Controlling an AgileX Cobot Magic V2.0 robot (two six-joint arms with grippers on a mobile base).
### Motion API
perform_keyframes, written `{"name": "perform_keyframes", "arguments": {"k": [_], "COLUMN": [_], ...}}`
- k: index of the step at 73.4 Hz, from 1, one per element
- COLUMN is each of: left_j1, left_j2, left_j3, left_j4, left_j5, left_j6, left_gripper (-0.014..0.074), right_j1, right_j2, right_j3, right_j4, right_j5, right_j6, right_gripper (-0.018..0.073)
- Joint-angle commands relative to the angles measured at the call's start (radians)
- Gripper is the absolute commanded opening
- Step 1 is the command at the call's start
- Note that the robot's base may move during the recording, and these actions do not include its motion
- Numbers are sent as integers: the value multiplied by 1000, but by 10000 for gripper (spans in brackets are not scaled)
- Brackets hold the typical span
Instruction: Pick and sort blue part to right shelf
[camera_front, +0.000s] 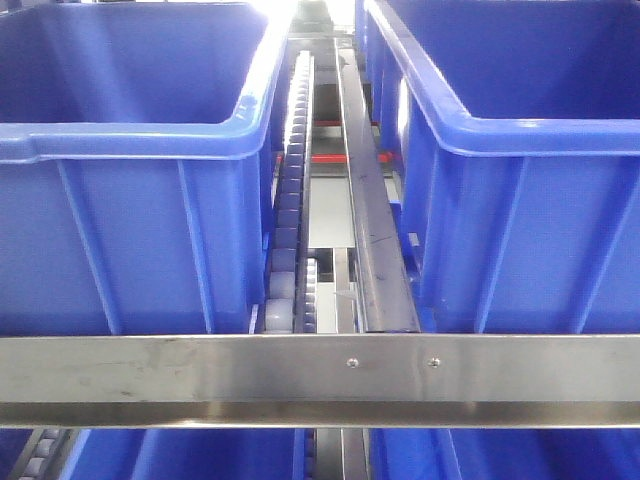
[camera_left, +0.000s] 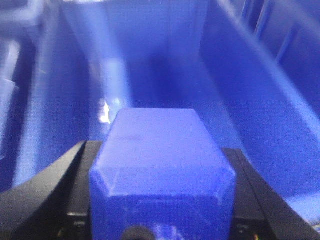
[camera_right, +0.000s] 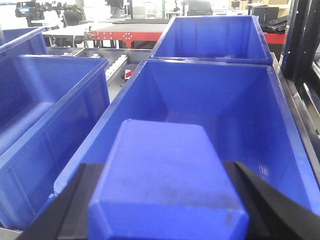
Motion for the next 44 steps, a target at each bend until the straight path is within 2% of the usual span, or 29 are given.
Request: {"name": "perform_keyframes", "arguments": {"k": [1,26,44], "left_j1": [-5,-5,-5], "left_j2": [123,653,858], "left_j3": [-103,-368,-444], "left_j4": [-23,-49,-52], "left_j5": [-91,-83,-99], "left_j6": [3,3,3], "left_gripper": [208,208,207], "right_j1": [-2,-2,-2], "right_j2": [22,22,22], "right_j3": [-28,-28,-28], "right_j4": [-13,-13,-13], "right_j5": [-96,-96,-96], "right_j6": [-3,-3,-3], "right_gripper": [230,230,230]}}
